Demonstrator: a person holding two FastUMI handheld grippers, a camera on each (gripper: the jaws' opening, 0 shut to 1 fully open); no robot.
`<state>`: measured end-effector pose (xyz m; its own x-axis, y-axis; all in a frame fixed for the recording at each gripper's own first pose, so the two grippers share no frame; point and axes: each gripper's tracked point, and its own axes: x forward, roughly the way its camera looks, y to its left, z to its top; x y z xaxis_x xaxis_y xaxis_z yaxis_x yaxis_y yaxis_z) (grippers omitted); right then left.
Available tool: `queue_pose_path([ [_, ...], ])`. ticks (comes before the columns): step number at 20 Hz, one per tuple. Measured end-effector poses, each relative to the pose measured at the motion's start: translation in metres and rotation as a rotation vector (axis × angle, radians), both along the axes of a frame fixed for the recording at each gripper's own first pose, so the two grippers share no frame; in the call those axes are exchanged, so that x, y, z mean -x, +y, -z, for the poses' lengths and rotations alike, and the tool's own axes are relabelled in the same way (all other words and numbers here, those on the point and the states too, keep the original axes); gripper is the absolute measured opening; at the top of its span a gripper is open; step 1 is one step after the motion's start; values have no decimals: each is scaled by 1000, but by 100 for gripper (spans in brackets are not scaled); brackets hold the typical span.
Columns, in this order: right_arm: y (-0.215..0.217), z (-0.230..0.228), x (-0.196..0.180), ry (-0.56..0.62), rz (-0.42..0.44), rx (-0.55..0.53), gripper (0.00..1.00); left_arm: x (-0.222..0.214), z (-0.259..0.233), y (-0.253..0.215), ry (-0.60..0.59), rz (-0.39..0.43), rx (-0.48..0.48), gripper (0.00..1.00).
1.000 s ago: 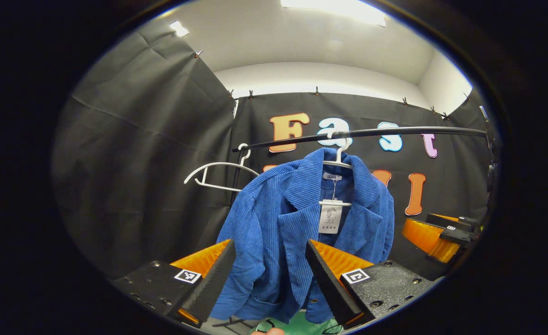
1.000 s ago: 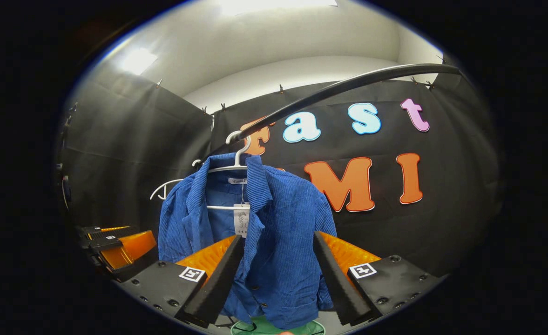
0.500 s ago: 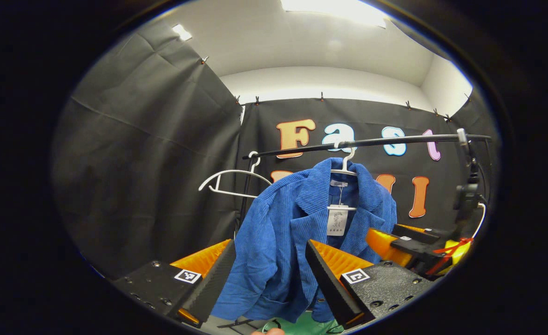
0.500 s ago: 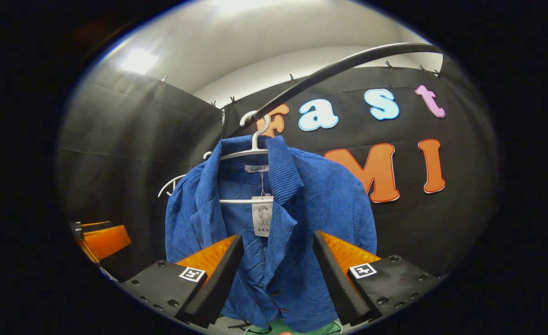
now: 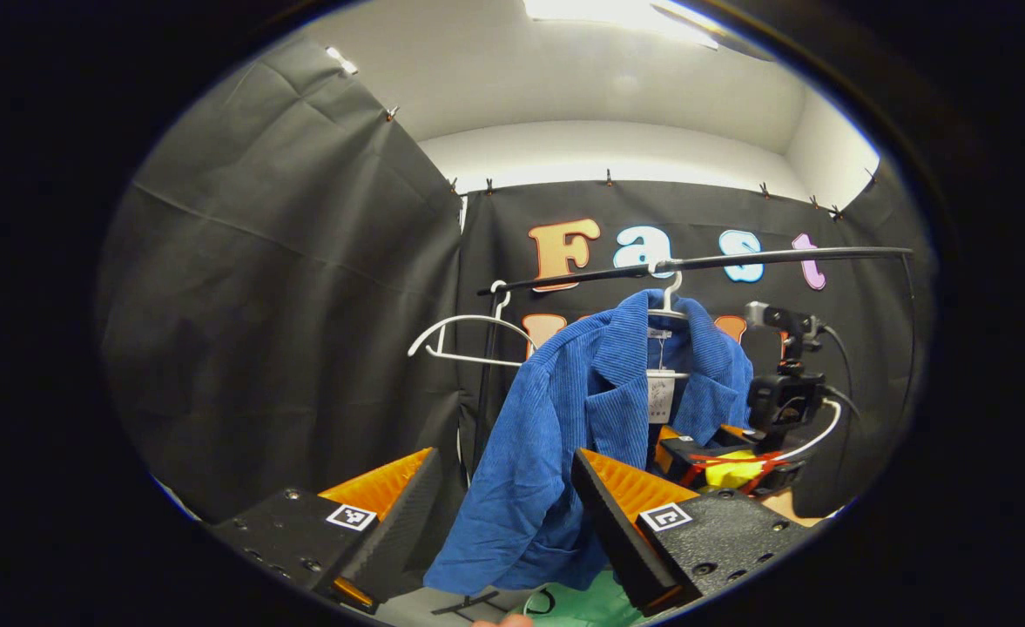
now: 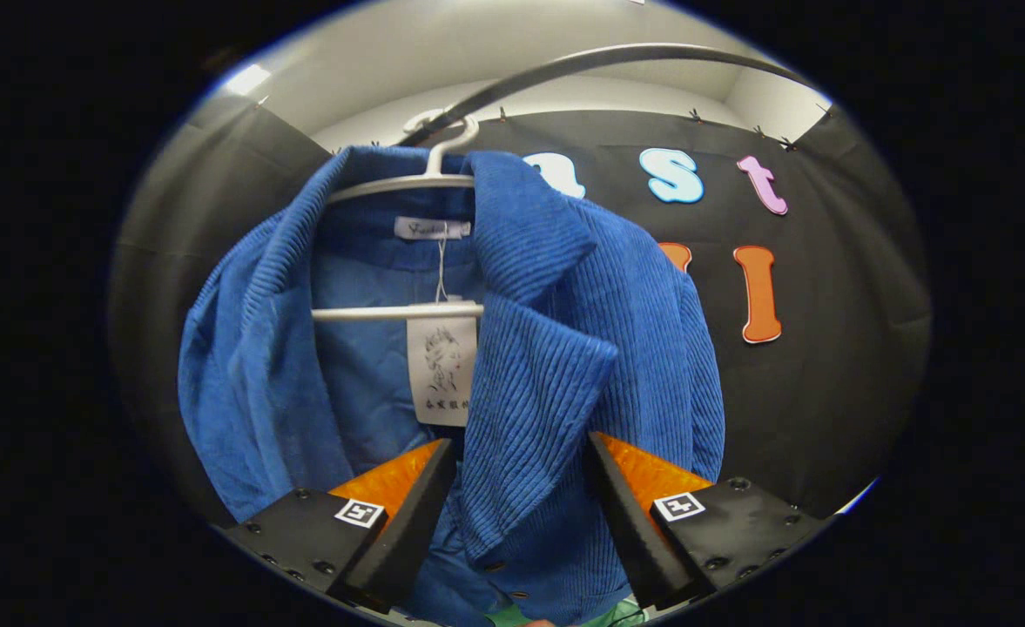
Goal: Grasp the clothes on the hanger with both hands and then place them into the laundry hamper below.
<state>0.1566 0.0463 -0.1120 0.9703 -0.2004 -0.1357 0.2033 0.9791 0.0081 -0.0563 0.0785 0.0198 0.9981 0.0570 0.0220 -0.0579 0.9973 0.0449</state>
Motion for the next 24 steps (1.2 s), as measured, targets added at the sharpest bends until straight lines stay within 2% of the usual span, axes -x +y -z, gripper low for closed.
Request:
queue_pose_path([
  [2,-13,6,-8,-2,32,0,97,-1,3,3,7,-3,-11,95],
  [4,-38,14,-8,7,70,1,96,-3,8,2,12,-26,-23,92],
  [5,-49,16,-7,14,69,-28,92,-4,10,-1,9,-39,-20,92],
  [6,-59,19,-5,23,61,-69,96,-6,12,-5,11,-53,-13,92],
  [7,-72,19,-3,22,48,-103,88,-10,16,-11,15,-63,-5,92],
  [8,-86,15,-1,6,34,-116,76,-11,20,-18,17,-67,5,92],
  [9,-98,11,2,-4,6,-125,58,-15,23,-27,18,-67,14,92],
  [11,-106,1,8,-11,-84,-154,38,-25,31,-46,28,-55,33,95],
  [12,-113,-10,16,-28,-107,-157,37,-28,36,-55,32,-52,43,95],
  [13,-119,-24,24,-56,-132,-150,16,-33,40,-63,34,-51,53,95],
  [14,-126,-41,33,-83,-148,-133,15,-37,45,-72,36,-50,62,95],
  [16,-130,-71,49,-145,-206,-121,2,-49,55,-90,41,-46,78,92],
  [17,-129,-83,55,-165,-236,-121,9,-54,60,-98,45,-42,83,92],
  [18,-127,-96,65,-186,-278,-120,9,-61,66,-105,51,-41,86,95],
  [20,-119,-118,82,-218,-362,-96,9,-72,78,-115,66,-45,92,92],
  [24,-109,-155,115,-290,-458,-29,9,-104,87,-131,76,-28,123,95],
])
